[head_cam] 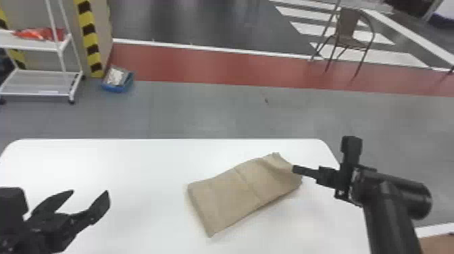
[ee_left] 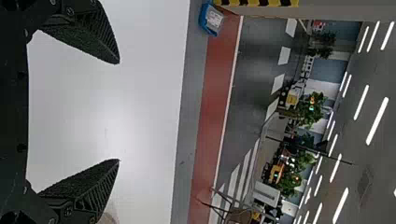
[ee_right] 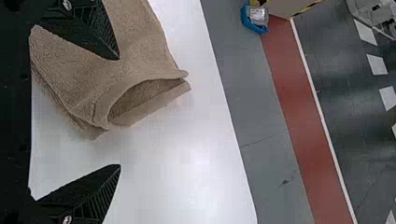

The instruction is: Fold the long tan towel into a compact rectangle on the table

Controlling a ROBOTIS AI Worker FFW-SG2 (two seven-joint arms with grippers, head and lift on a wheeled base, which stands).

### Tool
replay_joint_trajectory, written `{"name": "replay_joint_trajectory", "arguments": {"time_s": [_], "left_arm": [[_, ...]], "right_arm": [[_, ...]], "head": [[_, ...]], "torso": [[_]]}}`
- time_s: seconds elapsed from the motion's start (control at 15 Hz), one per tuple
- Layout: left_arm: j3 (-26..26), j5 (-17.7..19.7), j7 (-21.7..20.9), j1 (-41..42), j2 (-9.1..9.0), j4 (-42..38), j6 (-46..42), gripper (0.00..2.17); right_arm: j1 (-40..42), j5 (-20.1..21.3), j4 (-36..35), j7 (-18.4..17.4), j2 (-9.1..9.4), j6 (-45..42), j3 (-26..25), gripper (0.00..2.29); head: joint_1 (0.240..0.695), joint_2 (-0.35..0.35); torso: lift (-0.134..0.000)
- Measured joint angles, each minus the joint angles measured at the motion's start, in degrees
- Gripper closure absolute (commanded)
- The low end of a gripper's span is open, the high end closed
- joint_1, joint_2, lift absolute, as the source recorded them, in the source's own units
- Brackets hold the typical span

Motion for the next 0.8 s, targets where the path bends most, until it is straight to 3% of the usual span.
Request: {"name": "replay_joint_trajectory", "arguments": {"time_s": [0.27,0.8], "left_arm": [[0.1,0.0,0.0,0.0,0.15,0.2,-0.3,0.14],[0.6,0.0,-0.8,0.4,0.15,0.2,-0.4,0.14]], "right_arm": [[-3.3,3.6,6.8,-0.2,-0.69,-6.6,0.4,0.06],[-7.8,11.6,10.3,-1.1,-0.52,2.6,5.1,0.06]], "head": [[0.695,-0.265],[0.695,-0.255]], "torso": [[0.000],[0.000]]}}
